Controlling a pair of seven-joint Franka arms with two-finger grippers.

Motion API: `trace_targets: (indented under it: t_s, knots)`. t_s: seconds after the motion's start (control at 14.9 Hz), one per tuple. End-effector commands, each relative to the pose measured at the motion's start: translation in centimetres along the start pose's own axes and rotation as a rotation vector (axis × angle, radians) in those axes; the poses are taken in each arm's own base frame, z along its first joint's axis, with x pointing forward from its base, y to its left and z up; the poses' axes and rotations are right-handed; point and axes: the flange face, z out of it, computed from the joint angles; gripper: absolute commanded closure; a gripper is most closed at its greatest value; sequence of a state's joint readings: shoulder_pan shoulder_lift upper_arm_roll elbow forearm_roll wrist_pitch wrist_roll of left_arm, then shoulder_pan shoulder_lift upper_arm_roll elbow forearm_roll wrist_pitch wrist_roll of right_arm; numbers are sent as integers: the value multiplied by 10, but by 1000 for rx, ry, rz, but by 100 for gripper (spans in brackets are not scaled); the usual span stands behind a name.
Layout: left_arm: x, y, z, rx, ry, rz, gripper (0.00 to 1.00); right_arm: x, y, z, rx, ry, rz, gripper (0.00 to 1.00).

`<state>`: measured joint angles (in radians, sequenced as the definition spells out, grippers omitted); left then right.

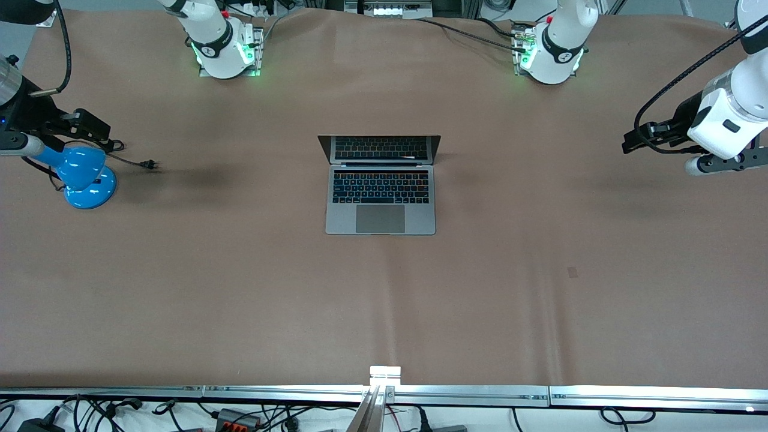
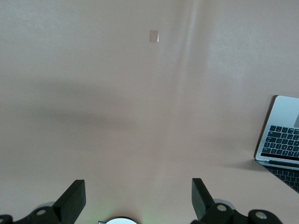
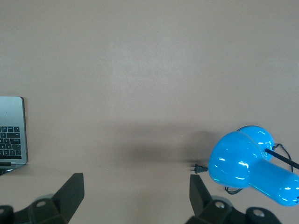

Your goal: Close laptop with both arms from behind

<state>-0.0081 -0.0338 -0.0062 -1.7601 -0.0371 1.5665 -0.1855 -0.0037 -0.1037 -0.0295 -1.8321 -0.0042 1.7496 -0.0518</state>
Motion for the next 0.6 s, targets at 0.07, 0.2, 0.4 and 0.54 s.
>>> trace_targets:
  t_s: [0.07,0.2,0.4,0.54]
  knots:
    - [-1,2,-4,13,-2,1,0,-6,-1,-2,-10,14,-11,0]
    - [-1,3,-4,15,-3,4,0,-7,-1,-1,-8,5,-10,0]
    - [-2,2,-1,14,-25,38,62,-5,0,1,-9,1,-11,28]
    - [-3,-1,-1,8,-33,72,96,-7,0,2,-9,-9,-14,79]
